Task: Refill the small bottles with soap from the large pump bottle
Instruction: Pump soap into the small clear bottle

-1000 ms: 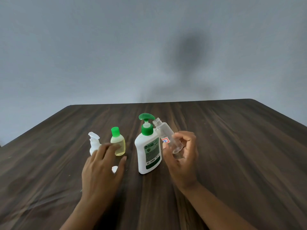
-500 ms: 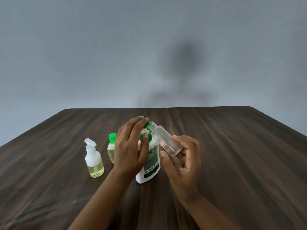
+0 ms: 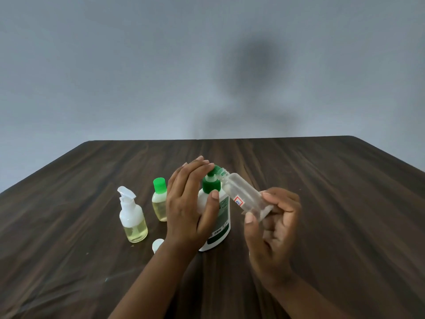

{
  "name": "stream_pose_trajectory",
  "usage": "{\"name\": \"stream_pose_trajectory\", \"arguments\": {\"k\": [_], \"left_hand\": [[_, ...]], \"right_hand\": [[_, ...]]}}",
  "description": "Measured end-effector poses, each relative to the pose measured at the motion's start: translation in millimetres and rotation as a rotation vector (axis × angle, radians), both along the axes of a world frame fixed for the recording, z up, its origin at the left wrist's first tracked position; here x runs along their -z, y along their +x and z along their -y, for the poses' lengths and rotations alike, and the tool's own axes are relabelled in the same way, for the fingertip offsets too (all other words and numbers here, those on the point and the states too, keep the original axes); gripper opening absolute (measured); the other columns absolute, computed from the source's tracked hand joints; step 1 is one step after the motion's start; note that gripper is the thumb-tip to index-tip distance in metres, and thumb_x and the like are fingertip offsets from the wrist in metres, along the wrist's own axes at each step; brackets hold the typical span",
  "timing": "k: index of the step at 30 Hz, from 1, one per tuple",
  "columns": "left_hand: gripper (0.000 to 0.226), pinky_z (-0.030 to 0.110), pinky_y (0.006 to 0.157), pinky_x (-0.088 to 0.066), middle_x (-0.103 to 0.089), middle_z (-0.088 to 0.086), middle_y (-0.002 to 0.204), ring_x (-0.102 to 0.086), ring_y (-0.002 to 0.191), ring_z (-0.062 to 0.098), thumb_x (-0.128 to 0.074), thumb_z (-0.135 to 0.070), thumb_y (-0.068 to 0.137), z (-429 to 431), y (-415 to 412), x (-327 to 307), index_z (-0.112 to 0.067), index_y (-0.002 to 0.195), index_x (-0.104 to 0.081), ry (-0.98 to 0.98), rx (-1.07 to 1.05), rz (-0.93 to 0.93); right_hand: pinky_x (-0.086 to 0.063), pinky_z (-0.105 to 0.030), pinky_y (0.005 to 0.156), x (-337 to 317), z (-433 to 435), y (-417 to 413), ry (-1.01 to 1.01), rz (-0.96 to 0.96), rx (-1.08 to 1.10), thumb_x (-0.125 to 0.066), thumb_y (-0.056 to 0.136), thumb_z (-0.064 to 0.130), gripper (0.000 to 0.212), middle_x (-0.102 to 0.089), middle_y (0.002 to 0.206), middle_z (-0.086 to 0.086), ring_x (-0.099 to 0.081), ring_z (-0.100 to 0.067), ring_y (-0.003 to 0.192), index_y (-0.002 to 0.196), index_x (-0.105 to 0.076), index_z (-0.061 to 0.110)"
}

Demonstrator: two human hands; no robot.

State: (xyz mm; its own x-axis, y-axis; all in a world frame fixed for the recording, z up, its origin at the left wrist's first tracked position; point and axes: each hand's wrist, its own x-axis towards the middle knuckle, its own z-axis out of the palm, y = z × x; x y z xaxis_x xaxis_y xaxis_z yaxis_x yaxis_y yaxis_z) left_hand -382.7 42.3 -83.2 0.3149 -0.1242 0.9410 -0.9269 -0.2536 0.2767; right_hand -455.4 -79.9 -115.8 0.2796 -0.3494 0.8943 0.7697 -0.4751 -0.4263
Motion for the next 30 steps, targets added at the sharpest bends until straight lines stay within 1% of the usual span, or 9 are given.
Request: {"name": "stream_pose_trajectory", "arguments": {"k": [2,4,6,9,12,15,23,27,30], "left_hand": [[0.031,0.052,0.088,-0.047,-0.051,-0.012,0.121,-0.055,0.117,0.016,-0.046,-0.022,0.086,0.2,1.2,1.8,-0.013,0.115,-0.055,-0.007,0.003,0.015],[0.031,0.052,0.088,-0.048,-0.053,-0.011,0.121,-0.055,0.115,0.015,-0.047,-0.021,0.085,0.5,2.1,3.5,-0.013,0.114,-0.056,-0.017,-0.001,0.018],[0.032,0.051,0.086,-0.049,-0.056,-0.004,0.122,-0.056,0.115,0.018,-0.047,-0.021,0.086,1.4,1.5,4.7,-0.012,0.115,-0.056,-0.037,0.010,-0.010],[0.038,0.051,0.090,-0.048,-0.056,0.009,0.127,-0.054,0.120,0.024,-0.047,-0.022,0.088,1.3,-1.8,6.6,-0.008,0.122,-0.055,-0.022,0.001,-0.043],[0.043,0.050,0.093,-0.047,-0.051,0.009,0.134,-0.051,0.125,0.023,-0.046,-0.024,0.090,-2.1,-3.9,6.2,-0.007,0.128,-0.052,0.006,-0.012,-0.047],[0.047,0.051,0.095,-0.047,-0.049,0.012,0.137,-0.049,0.127,0.024,-0.047,-0.027,0.090,-2.6,-3.3,5.2,-0.004,0.131,-0.049,0.034,-0.002,-0.060],[0.043,0.047,0.092,-0.047,-0.050,0.004,0.132,-0.052,0.123,0.021,-0.044,-0.031,0.091,-0.3,-1.5,3.4,-0.011,0.129,-0.050,0.036,-0.036,-0.034],[0.037,0.052,0.084,-0.049,-0.057,0.001,0.121,-0.057,0.114,0.020,-0.044,-0.026,0.091,2.2,1.0,5.4,-0.005,0.115,-0.062,0.001,-0.040,-0.012],[0.038,0.051,0.089,-0.047,-0.057,0.003,0.123,-0.056,0.118,0.019,-0.043,-0.024,0.090,1.5,0.5,7.5,-0.004,0.118,-0.061,-0.008,-0.032,-0.014]], "right_hand": [[-0.052,-0.035,0.070,-0.2,0.1,-0.9,0.002,0.000,-0.015,-0.060,0.091,0.026,0.035,-0.044,0.118,0.011,-0.053,-0.018,0.094,0.122,-0.046,0.032],[-0.050,-0.027,0.074,-0.7,-0.4,-1.4,-0.007,-0.003,0.002,-0.058,0.092,0.026,0.031,-0.043,0.119,0.012,-0.052,-0.014,0.096,0.120,-0.047,0.026],[-0.047,-0.022,0.078,-1.2,-1.2,-1.2,-0.013,-0.006,0.022,-0.057,0.094,0.031,0.031,-0.042,0.119,0.014,-0.051,-0.010,0.099,0.119,-0.045,0.018],[-0.048,-0.027,0.079,-1.6,-0.8,-0.8,-0.010,-0.013,0.017,-0.054,0.096,0.036,0.033,-0.043,0.120,0.013,-0.051,-0.011,0.102,0.121,-0.045,0.016],[-0.049,-0.032,0.081,-1.7,-0.7,-1.1,-0.022,-0.022,0.010,-0.057,0.095,0.031,0.032,-0.043,0.121,0.012,-0.052,-0.013,0.104,0.122,-0.046,0.017],[-0.048,-0.026,0.084,-2.2,-1.4,-0.5,-0.055,-0.012,0.036,-0.061,0.087,0.017,0.037,-0.044,0.120,0.013,-0.052,-0.010,0.104,0.121,-0.045,0.014],[-0.047,-0.023,0.084,0.0,-0.1,1.3,-0.066,-0.001,0.040,-0.060,0.085,0.015,0.036,-0.044,0.120,0.012,-0.051,-0.009,0.105,0.119,-0.046,0.016],[-0.046,-0.020,0.080,0.9,0.9,2.0,-0.060,-0.010,0.027,-0.058,0.094,0.035,0.029,-0.041,0.120,0.017,-0.049,-0.005,0.102,0.115,-0.043,0.020],[-0.045,-0.020,0.081,1.4,1.1,2.6,-0.068,-0.007,0.024,-0.059,0.092,0.034,0.030,-0.040,0.119,0.019,-0.048,-0.005,0.102,0.114,-0.042,0.023]]}}
